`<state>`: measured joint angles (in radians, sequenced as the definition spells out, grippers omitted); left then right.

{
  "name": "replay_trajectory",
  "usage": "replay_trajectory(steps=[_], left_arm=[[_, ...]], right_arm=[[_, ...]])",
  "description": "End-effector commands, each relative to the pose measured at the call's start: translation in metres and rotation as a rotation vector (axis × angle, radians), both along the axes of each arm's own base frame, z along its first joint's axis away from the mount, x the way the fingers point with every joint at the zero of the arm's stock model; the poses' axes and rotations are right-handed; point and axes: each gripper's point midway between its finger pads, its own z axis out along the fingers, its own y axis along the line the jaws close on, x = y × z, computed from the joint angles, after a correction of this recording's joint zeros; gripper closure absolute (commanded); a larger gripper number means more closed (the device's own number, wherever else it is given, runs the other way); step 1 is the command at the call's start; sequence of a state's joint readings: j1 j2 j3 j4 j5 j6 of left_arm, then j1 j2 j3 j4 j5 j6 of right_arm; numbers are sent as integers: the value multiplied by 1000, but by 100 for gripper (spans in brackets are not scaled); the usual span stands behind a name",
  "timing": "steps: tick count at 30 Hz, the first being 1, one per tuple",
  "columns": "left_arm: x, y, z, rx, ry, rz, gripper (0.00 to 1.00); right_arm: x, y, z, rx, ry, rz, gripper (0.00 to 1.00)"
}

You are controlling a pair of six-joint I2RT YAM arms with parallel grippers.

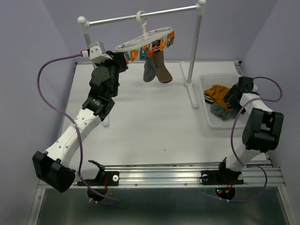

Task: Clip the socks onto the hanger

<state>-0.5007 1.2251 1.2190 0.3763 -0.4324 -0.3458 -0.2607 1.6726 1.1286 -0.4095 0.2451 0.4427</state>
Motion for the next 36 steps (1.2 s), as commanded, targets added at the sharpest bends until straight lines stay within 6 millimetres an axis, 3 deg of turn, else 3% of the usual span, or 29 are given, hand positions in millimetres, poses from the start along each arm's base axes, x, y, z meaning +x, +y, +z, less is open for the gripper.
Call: replay_trajectory(steps=[1,6,14,18,20,21,22,23,25,26,28,33,36], left_arm=[[-2,18,6,-24,-8,98,100],[-1,20,7,-15,-12,118,100],[0,20,10,-9,-15,133,100],[1,16,7,-7,-8,131,100],[0,16,8,-7,-9,131,100],[-1,16,9,-6,-10,134,100],[-2,15,9,1,-11,134,100],[-2,15,10,6,-11,134,100],[-4,12,9,9,-11,130,100],[-4,12,9,9,-11,128,100],[-4,13,9,11,-12,136,100],[-6,12,11,10,-21,132,100],[-7,12,13,7,-27,131,100]], right_arm=[[37,-15,24,-55,-163,-35,9],[34,-30,19,-118,-157,-109,10],[18,-40,-9,-164,-82,-156,12],[20,-45,-21,-188,-55,-156,29],[25,-44,-24,-186,-61,-133,42],[31,-40,-24,-169,-85,-107,54],[32,-38,-18,-167,-101,-90,61],[35,-33,-14,-151,-124,-64,74],[40,-30,7,-164,-181,-21,88],[41,-28,7,-158,-180,-2,88],[45,-25,27,-170,-213,46,97],[51,-13,79,-172,-273,89,99],[53,1,96,-97,-312,101,99]])
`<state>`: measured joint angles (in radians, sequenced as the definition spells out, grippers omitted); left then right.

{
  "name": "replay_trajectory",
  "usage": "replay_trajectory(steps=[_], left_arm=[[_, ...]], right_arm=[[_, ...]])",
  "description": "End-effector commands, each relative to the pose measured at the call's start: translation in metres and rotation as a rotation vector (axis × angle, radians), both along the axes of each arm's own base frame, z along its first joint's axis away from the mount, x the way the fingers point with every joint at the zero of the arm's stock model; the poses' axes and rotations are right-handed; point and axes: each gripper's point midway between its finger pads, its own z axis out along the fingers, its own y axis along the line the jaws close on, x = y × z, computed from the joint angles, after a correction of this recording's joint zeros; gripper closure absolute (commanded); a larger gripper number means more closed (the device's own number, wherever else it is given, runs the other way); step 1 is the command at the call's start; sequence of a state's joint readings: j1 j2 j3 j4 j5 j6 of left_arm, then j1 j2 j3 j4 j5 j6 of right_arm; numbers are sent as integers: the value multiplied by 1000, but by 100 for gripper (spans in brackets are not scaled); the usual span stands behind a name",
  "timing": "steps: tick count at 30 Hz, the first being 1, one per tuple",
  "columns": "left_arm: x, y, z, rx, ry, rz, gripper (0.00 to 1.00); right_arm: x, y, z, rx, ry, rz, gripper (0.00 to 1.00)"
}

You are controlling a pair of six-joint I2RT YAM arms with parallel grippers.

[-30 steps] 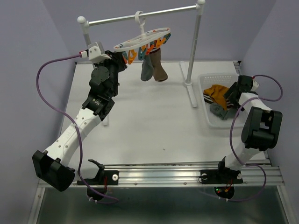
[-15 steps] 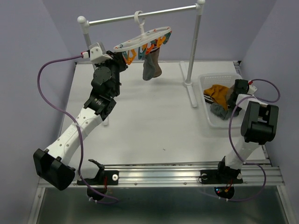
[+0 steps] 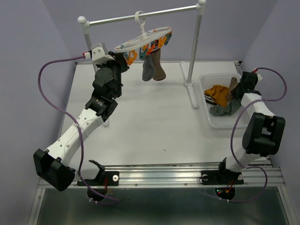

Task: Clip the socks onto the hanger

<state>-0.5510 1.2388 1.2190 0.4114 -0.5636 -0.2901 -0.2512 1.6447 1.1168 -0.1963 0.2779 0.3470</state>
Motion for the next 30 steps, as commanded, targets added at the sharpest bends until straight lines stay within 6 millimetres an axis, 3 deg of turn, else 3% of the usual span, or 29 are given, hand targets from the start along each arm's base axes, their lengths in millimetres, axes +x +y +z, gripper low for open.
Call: replay_trajectory(steps=[1,4,10,14,16,20,23,27,30], left_arm=[[-5,9,13,-7,-26,44,100],[-4,10,13,1,-24,50,100],[-6,10,14,1,-27,47,100],[-6,11,14,0,-28,51,100],[-7,11,14,7,-29,53,100],[-9,12,14,5,-33,53,100],[-9,12,14,2,-34,47,100],[-10,10,14,0,-37,39,100],[-11,10,15,-5,-44,33,100]], right_arm=[[18,30,63,97,-140,109,99],[21,53,82,212,-215,131,99],[21,59,109,241,-283,132,99],[23,99,120,380,-316,306,99],[26,118,136,447,-365,399,99],[29,119,180,416,-463,427,99],[18,118,208,376,-519,427,99],[0,121,224,359,-545,432,99],[-10,107,215,303,-521,353,99]])
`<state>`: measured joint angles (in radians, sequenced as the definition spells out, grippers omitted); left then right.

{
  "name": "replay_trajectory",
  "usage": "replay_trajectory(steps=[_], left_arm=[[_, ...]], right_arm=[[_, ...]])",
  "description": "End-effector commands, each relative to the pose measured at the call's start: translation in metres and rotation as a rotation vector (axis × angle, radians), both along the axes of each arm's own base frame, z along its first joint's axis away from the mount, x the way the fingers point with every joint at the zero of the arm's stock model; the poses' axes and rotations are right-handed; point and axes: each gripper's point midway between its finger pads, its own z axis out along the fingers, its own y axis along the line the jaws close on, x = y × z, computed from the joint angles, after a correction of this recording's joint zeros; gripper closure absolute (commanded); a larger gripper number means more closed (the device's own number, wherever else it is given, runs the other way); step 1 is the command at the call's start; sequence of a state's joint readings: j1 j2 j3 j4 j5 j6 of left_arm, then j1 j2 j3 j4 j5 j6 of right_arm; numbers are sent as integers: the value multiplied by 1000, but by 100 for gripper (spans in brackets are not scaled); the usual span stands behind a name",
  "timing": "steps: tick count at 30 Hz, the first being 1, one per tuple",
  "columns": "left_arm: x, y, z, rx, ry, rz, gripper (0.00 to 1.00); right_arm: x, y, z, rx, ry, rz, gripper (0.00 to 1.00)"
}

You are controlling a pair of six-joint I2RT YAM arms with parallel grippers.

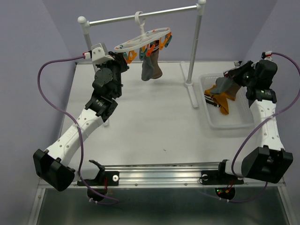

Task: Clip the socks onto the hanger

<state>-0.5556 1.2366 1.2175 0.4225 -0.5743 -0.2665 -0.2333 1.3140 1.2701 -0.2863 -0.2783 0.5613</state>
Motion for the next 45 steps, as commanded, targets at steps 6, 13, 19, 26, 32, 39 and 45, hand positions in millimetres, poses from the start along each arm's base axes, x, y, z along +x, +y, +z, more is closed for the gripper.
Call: replay_trajectory(steps=[6,13,19,26,32,39,45], left_arm=[[-10,11,11,-19,-36,36,100],[-5,8,1,19,-15,36,100],[9,1,-13,45,11,47,100],[15,0,-10,45,5,63,100],[8,5,-5,40,-20,68,100],[5,14,2,49,-27,104,100],[3,18,5,25,-29,131,100]], right_arm=[[-16,-44,-40,-71,116,-240,99],[8,-35,-2,-53,5,-152,99],[-13,-16,69,-107,-151,-56,99],[-39,15,114,1,-235,39,98],[-46,5,77,-9,-141,-22,97],[-10,-56,-29,-130,163,-244,92],[31,-122,-84,-375,363,-398,85]])
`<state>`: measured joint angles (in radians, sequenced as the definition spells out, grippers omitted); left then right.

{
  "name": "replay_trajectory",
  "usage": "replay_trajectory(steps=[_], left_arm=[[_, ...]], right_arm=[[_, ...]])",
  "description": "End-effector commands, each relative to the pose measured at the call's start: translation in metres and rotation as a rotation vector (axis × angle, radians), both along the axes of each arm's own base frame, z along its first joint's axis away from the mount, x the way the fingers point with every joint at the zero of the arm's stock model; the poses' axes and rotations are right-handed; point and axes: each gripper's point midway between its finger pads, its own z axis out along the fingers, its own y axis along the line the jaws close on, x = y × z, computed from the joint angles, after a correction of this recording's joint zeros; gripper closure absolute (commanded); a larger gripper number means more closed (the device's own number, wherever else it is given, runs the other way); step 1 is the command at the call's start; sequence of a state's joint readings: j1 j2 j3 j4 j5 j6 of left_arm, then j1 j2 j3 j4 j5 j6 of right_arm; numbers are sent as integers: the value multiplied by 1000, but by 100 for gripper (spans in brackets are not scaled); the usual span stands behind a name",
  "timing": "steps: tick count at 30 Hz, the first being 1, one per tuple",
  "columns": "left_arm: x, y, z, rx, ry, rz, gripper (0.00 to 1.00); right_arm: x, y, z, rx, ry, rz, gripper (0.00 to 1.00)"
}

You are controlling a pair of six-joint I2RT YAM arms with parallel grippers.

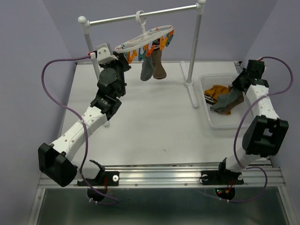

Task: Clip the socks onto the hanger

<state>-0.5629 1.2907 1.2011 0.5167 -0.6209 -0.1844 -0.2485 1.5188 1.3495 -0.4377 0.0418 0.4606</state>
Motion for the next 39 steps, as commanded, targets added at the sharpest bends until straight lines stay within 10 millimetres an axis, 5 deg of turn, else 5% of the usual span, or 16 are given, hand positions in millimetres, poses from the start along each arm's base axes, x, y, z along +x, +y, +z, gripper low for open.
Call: replay_trajectory(steps=[1,5,6,12,14,18,22,24,29,35,39], left_arm=[[-8,19,13,-30,-22,75,100],[-5,15,13,-32,-20,64,100],[-5,15,13,-36,-20,66,100],[-6,13,11,-47,-18,57,100],[-5,13,11,-46,-15,60,100],[-3,9,10,-36,-8,42,100],[-3,5,10,-21,-4,25,100],[-2,3,8,-5,2,17,100],[-4,2,9,23,3,11,100],[-3,4,11,56,3,21,100],[-2,2,7,77,12,20,100]], right_arm=[[24,-56,1,-243,79,-109,82],[44,-50,1,-281,90,20,53],[44,-48,1,-286,91,48,31],[9,-41,3,-424,141,188,0],[1,-26,2,-496,139,368,0],[-33,41,-36,-562,208,813,0],[-59,43,-81,-545,422,935,0],[-58,25,-87,-648,514,904,0],[-37,21,-71,-804,448,956,0],[15,22,-34,-1227,387,1126,0],[21,32,-27,-1354,352,1262,0]])
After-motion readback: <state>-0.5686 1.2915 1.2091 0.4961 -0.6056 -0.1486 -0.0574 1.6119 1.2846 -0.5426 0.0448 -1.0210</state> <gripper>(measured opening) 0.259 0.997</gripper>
